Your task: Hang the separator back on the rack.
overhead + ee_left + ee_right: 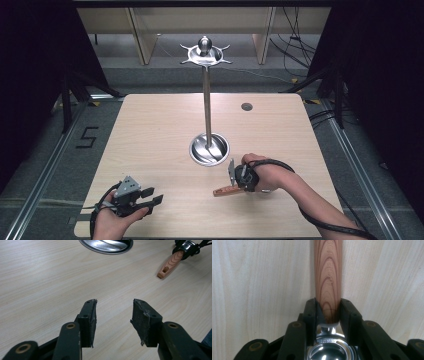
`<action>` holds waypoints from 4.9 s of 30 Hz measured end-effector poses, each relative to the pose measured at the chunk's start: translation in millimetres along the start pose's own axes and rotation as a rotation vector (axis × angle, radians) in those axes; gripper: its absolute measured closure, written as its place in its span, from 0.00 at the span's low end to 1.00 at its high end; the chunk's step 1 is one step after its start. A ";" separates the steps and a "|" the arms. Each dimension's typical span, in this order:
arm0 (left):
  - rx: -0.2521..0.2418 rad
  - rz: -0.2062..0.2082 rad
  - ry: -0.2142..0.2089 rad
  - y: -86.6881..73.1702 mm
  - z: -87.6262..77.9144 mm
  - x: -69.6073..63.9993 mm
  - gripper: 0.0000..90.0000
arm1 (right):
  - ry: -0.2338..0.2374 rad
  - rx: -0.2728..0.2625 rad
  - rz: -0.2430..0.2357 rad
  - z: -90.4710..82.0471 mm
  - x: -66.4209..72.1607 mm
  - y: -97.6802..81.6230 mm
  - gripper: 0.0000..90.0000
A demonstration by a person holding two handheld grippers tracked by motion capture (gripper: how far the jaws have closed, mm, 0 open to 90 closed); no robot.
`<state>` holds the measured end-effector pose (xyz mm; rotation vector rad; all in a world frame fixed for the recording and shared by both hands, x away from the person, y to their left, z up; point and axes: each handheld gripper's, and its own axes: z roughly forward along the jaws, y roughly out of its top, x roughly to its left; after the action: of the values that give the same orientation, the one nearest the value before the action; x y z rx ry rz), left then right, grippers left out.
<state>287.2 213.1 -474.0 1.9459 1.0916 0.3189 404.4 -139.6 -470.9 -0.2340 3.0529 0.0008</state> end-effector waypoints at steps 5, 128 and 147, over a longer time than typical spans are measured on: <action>-0.002 0.000 -0.003 -0.3 0.5 0.0 0.59 | -0.017 -0.006 0.021 -3.3 3.2 -0.6 0.77; -0.036 0.004 0.063 1.7 -4.5 3.5 0.55 | -0.407 -1.135 0.683 -128.4 16.8 -105.8 0.78; -0.042 0.000 0.062 1.7 -4.3 3.1 0.55 | -0.403 -1.126 0.675 -146.0 5.3 -101.7 0.78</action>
<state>287.5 217.5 -470.6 1.9100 1.1161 0.4012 403.0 -241.9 -325.2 0.6532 2.2273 1.5420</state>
